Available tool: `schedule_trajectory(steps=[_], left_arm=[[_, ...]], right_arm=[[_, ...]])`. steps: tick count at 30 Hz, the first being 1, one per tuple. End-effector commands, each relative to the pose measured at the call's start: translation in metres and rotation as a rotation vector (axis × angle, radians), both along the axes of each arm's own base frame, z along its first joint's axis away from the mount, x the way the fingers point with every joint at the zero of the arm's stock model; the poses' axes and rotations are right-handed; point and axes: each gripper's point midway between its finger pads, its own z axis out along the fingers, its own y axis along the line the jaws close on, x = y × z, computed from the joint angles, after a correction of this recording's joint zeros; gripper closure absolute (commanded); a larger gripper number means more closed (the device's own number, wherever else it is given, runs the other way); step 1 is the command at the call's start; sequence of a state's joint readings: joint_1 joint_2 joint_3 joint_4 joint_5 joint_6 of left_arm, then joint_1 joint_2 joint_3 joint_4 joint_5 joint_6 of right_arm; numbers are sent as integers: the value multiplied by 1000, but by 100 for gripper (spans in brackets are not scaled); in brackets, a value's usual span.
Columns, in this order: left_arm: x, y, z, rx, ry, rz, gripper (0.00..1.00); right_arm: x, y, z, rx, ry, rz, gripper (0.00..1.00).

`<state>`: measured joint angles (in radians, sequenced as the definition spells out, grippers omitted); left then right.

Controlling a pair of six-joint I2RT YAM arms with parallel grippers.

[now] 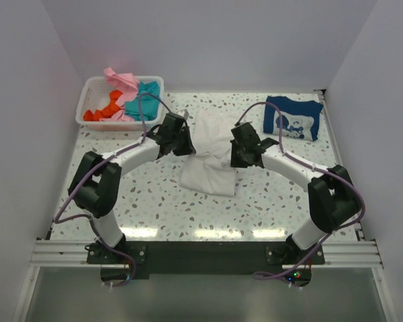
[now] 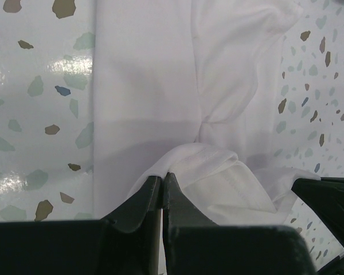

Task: Fold and stack the t-shirts
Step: Fold the tshirt

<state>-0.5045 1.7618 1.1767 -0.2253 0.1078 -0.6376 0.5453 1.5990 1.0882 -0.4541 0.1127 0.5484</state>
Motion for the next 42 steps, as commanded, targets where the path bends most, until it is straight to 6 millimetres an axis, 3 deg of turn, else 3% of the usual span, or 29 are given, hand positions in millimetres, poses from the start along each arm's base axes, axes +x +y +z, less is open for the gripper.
schedule_trajectory(steps=[1,11,15,18,20,21,23,27,28,31,32,33,35,37,38,40,41,42], left_arm=[[20,-4,15,-6,-70,-14,100],[25,-5,2,0,-46,-18,100],[26,-6,2,0,-51,-28,92],[28,-7,5,-3,-62,-36,79],[28,-8,9,-4,-70,-46,63],[29,-9,12,-10,-78,-50,55],[28,-9,20,-17,-94,-57,36],[26,-8,35,-29,-122,-64,16],[24,-8,36,-31,-123,-63,2],[17,-5,44,-44,-134,-65,0],[14,-4,52,-57,-149,-64,0],[7,-1,48,-59,-133,-59,0],[-1,1,59,-82,-151,-55,0],[-13,5,53,-94,-136,-49,0],[-19,7,64,-114,-156,-52,0],[-34,15,54,-110,-131,-37,0],[-39,20,64,-120,-154,-27,0],[-49,25,54,-114,-128,-14,0]], right_arm=[[18,7,12,22,-47,6,100],[27,4,0,14,-20,-23,99],[30,1,-5,7,-8,-41,91],[33,0,-4,8,-8,-49,84],[36,1,1,13,-16,-48,77],[36,2,3,12,-18,-40,67],[39,4,12,21,-37,-25,62],[41,10,32,44,-71,15,47],[40,11,39,55,-85,27,45],[33,17,44,92,-93,86,32],[33,18,50,102,-113,98,6],[28,27,54,148,-111,131,1],[19,31,52,182,-102,159,1],[9,38,48,230,-78,191,1],[5,42,49,254,-75,197,1],[-5,52,45,299,-59,240,1],[-8,55,42,304,-53,247,1],[-12,58,35,299,-33,253,1]])
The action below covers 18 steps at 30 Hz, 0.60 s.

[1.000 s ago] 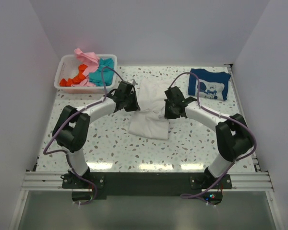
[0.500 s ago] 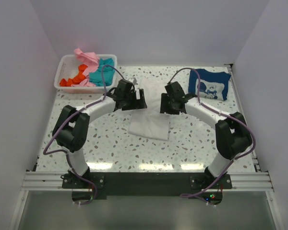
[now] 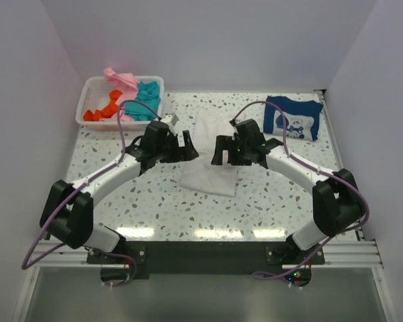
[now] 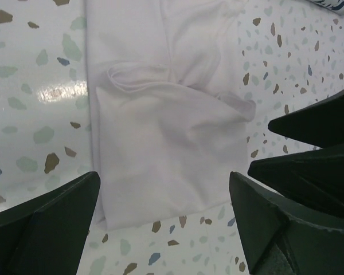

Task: Fold and stack the t-shirts
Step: Fold the tshirt

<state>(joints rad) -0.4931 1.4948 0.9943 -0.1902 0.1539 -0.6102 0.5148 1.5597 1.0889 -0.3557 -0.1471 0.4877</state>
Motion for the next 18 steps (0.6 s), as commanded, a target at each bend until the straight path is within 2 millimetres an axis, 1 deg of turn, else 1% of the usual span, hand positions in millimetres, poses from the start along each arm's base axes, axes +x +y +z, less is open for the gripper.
schedule_trajectory(steps=[1,2,4,5,9,11,12,13,14,15,16,17,18], left_arm=[[-16,10,10,-50,-24,31,0],[-25,15,8,-52,-22,35,0],[-35,19,4,-59,-5,45,0],[-43,23,0,-59,4,47,0],[-59,38,-14,-21,34,78,0],[-65,42,-17,-13,42,84,0],[-68,45,-20,-6,52,89,0],[-69,46,-21,-3,53,97,0],[-70,48,-20,-3,47,103,0],[-71,49,-20,-4,48,106,0],[-71,49,-20,-5,44,107,0],[-71,49,-18,-9,41,105,0],[-72,49,-19,-9,43,106,0]], right_arm=[[-15,22,0,78,10,84,1],[-16,23,-4,72,18,87,1],[-16,26,-15,62,38,88,1],[-13,25,-19,56,41,81,1],[2,32,-29,40,40,83,1],[14,35,-37,14,35,79,1],[19,32,-42,-14,37,62,1],[27,36,-43,-19,36,55,1],[31,36,-47,-34,37,56,1],[38,35,-48,-51,26,40,1],[46,37,-43,-55,8,27,1],[51,34,-51,-84,21,12,1],[54,24,-56,-142,28,-24,1]])
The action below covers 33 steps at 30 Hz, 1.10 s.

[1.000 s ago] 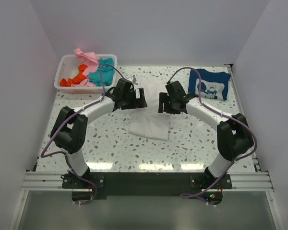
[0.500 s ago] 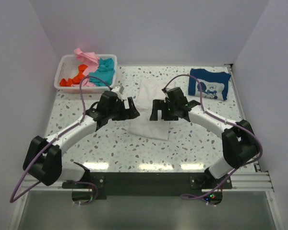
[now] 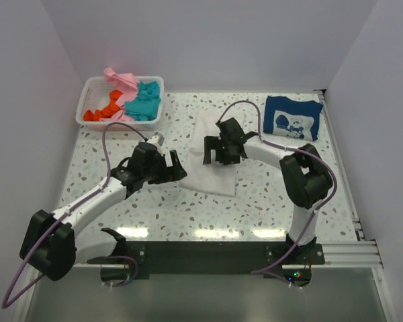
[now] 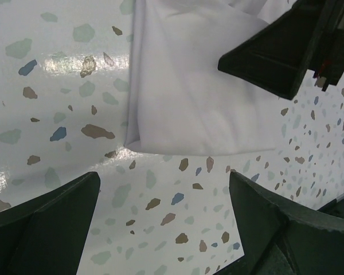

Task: Fold and stack the t-shirts
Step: Fold the tshirt

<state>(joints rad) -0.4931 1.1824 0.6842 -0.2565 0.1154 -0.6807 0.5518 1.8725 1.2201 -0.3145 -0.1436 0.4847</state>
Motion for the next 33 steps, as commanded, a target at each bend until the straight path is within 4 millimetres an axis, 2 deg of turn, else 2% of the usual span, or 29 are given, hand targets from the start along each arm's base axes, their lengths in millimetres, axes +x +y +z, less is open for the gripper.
schedule_trajectory(steps=[1,3,8,11,12,13,17,21,25,30,33], left_arm=[[5,3,9,-16,-32,31,0],[4,4,6,-11,-25,34,0],[1,7,1,1,-12,41,0],[1,7,1,-1,-11,45,0],[0,7,1,0,-9,45,0],[1,7,0,1,-9,44,0],[0,8,-1,1,-5,49,0],[0,8,-1,0,-6,49,0],[-1,9,-1,3,-8,50,0],[-2,10,0,2,-9,54,0],[-3,11,0,6,-9,55,0]], right_arm=[[39,-6,20,-83,-103,-67,1],[41,-14,10,-139,-82,-86,1],[52,-16,16,-178,-103,-92,1],[54,-12,32,-160,-132,-71,1],[55,-10,46,-138,-155,-62,1],[54,-10,51,-132,-165,-49,1],[39,5,78,-13,-191,17,1],[24,2,75,11,-167,26,1],[21,8,76,40,-159,51,1],[28,21,67,64,-137,77,1],[35,24,53,34,-108,80,1]])
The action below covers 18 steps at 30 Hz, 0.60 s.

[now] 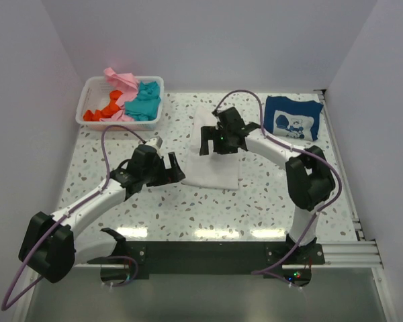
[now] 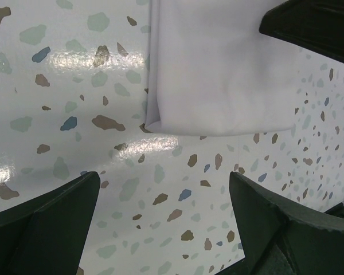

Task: Fold and stack the t-shirts
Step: Fold the tshirt

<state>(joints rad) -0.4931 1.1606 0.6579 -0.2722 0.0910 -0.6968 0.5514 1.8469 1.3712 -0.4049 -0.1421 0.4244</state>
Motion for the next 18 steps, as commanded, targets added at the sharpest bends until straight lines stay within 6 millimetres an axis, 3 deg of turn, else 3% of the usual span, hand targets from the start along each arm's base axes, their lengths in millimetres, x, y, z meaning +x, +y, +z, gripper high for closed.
schedule_trajectory(steps=[1,8,10,18], left_arm=[[3,4,8,-7,-27,27,0],[2,5,9,-6,-28,28,0],[1,5,7,-4,-24,25,0],[0,0,-1,-27,-6,17,0]], right_arm=[[14,13,-5,10,1,31,1],[44,14,-35,-78,10,-18,1],[54,12,-34,-108,-7,-39,1],[39,8,5,-68,-33,-22,1]])
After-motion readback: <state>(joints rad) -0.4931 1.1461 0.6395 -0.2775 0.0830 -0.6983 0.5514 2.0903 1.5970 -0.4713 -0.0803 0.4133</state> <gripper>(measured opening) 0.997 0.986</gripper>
